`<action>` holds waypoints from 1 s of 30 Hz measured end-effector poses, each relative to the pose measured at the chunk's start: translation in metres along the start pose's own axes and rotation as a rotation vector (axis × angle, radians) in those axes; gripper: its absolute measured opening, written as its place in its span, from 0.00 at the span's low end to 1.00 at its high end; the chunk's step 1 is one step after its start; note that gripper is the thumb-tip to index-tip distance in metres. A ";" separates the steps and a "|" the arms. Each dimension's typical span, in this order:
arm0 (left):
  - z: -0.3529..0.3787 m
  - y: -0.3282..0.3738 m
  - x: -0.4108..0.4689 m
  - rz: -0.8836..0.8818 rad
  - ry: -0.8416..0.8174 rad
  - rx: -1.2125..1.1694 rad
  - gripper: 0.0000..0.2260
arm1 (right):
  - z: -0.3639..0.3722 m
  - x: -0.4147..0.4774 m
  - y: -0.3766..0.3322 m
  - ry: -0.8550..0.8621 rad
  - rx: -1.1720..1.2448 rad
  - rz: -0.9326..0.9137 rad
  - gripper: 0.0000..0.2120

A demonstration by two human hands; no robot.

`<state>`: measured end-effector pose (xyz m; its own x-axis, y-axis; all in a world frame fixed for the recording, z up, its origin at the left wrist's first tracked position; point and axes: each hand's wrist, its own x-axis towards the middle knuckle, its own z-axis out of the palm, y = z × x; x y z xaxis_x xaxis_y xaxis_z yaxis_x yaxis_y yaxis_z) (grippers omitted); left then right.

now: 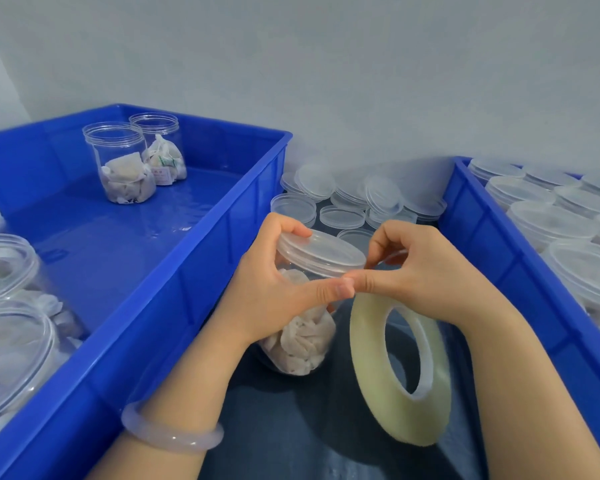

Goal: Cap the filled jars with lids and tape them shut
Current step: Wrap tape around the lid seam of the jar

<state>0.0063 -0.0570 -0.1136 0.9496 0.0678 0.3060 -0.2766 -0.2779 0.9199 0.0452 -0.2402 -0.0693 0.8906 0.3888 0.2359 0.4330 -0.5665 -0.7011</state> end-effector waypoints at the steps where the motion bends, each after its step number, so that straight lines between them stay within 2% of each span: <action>1: -0.001 0.000 0.000 -0.005 -0.009 -0.018 0.28 | 0.001 0.001 0.001 0.030 0.000 -0.006 0.29; 7: -0.003 0.001 0.002 0.021 -0.046 -0.074 0.28 | 0.007 -0.001 0.001 0.015 0.090 -0.018 0.27; 9: -0.002 0.000 0.001 0.033 -0.032 -0.074 0.27 | 0.006 -0.008 0.001 0.090 0.092 -0.009 0.31; 11: -0.001 -0.003 0.003 0.032 0.001 -0.095 0.26 | 0.006 -0.024 0.003 0.190 0.104 0.067 0.32; 13: 0.000 -0.005 0.004 0.030 0.045 -0.113 0.24 | 0.015 -0.048 0.006 0.193 0.063 0.200 0.27; 14: 0.000 -0.006 0.005 0.031 0.063 -0.120 0.23 | 0.023 -0.060 0.004 0.134 0.026 0.266 0.29; 15: 0.001 -0.007 0.005 0.035 0.076 -0.129 0.23 | 0.033 -0.068 0.001 0.076 -0.002 0.302 0.36; 16: 0.002 -0.007 0.005 0.038 0.081 -0.138 0.24 | 0.042 -0.072 0.000 0.046 -0.004 0.313 0.43; 17: 0.003 -0.008 0.005 0.044 0.084 -0.143 0.25 | 0.049 -0.073 0.000 0.030 0.020 0.299 0.45; 21: 0.003 -0.010 0.004 0.048 0.112 -0.166 0.24 | 0.041 -0.062 -0.005 -0.059 0.046 0.234 0.40; 24: 0.002 -0.010 0.006 0.052 0.115 -0.227 0.23 | 0.018 -0.045 -0.008 0.057 -0.082 0.193 0.26; 30: -0.001 -0.014 0.010 0.033 0.114 -0.260 0.18 | 0.008 -0.032 -0.011 0.188 -0.148 0.132 0.26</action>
<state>0.0197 -0.0516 -0.1236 0.9208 0.1739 0.3490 -0.3498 -0.0273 0.9364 0.0108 -0.2407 -0.0750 0.9449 0.1706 0.2793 0.3147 -0.7085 -0.6317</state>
